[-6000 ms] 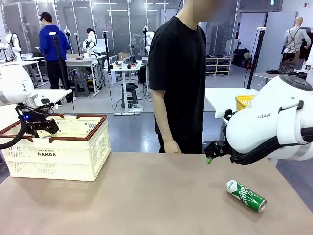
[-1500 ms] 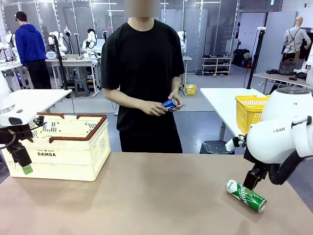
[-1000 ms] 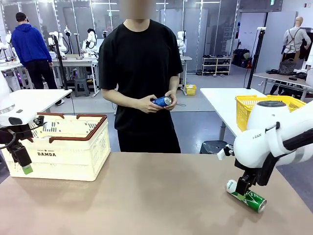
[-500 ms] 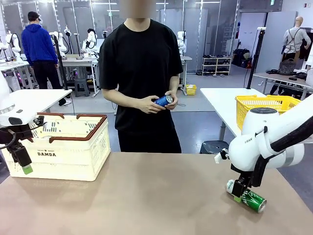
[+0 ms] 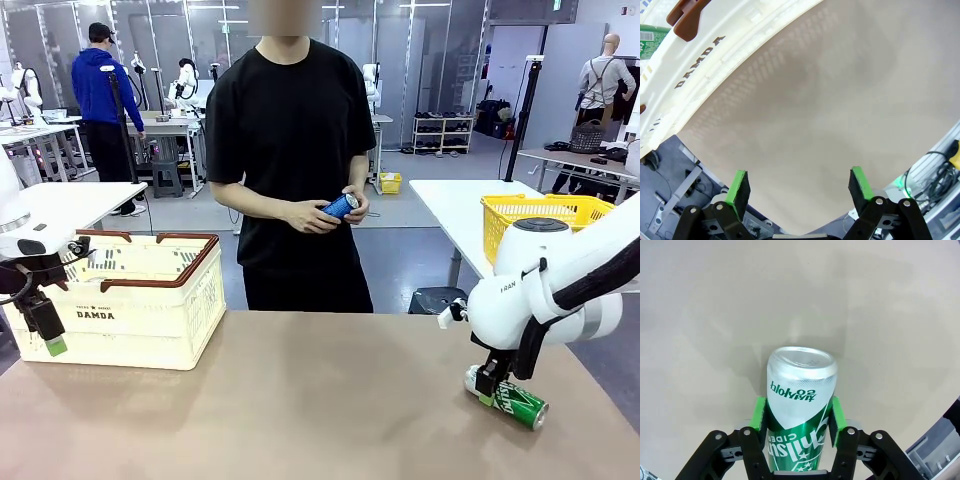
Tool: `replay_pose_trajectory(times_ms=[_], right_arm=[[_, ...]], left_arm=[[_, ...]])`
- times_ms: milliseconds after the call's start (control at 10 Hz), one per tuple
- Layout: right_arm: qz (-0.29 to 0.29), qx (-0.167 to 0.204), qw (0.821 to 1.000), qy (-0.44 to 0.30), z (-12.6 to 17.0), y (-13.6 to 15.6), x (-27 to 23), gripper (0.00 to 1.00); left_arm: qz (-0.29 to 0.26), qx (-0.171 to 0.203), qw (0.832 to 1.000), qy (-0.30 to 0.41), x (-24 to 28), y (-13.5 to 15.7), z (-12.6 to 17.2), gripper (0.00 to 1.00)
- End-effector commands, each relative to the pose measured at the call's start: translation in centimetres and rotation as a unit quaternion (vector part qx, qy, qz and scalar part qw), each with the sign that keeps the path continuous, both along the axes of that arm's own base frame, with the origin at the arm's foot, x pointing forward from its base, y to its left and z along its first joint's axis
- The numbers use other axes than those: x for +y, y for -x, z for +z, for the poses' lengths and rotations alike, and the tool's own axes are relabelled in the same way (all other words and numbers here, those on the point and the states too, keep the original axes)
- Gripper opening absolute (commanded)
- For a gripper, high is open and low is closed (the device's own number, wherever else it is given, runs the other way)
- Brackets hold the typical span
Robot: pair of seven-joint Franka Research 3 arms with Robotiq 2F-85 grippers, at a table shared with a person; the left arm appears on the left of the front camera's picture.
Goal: Place the drinks into the Shopping basket.
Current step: Pick up one drink and place it into the Shopping basket.
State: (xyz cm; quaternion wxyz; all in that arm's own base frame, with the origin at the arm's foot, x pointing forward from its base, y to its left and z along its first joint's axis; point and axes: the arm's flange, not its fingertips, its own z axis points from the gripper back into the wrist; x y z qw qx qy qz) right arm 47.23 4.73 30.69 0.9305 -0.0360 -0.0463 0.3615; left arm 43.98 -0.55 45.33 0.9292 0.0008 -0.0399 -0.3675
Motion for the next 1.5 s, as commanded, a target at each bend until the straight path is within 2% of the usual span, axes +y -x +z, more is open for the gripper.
replay_pose_trajectory(times_ms=[0, 200, 300, 700, 800, 1000, 1100, 1200, 1400], right_arm=[[-0.020, -0.011, 1.000, -0.006, 0.0, 0.3, 0.2, 0.38], [-0.033, -0.009, 0.999, -0.010, -0.1, 0.2, 0.3, 0.20], [-0.053, -0.021, 0.998, -0.015, 0.2, 0.1, 0.4, 0.09], [-0.146, -0.042, 0.988, -0.025, 5.0, 0.4, 3.6, 0.09], [-0.139, -0.055, 0.989, -0.007, 6.7, 0.7, 4.8, 0.09], [-0.139, -0.058, 0.989, -0.012, 10.2, 1.0, 8.4, 0.09], [-0.142, -0.058, 0.988, -0.007, 11.2, 0.6, 10.1, 0.09], [-0.122, -0.061, 0.991, 0.000, 11.8, 0.5, 12.2, 0.09], [-0.106, -0.062, 0.992, 0.002, 11.9, -0.2, 16.8, 0.09]], left_arm=[[0.004, -0.002, 1.000, -0.003, -0.1, 0.2, 0.2, 1.00], [0.004, -0.002, 1.000, -0.003, -0.1, 0.2, 0.2, 1.00], [0.004, -0.002, 1.000, -0.003, -0.1, 0.2, 0.2, 1.00], [0.004, -0.002, 1.000, -0.003, -0.1, 0.2, 0.2, 1.00], [0.004, -0.002, 1.000, -0.003, -0.1, 0.2, 0.2, 1.00], [0.004, -0.002, 1.000, -0.003, -0.1, 0.2, 0.2, 1.00], [0.004, -0.002, 1.000, -0.003, -0.1, 0.2, 0.2, 1.00], [0.004, -0.002, 1.000, -0.003, -0.1, 0.2, 0.2, 1.00], [0.004, -0.002, 1.000, -0.003, -0.1, 0.2, 0.2, 1.00]])
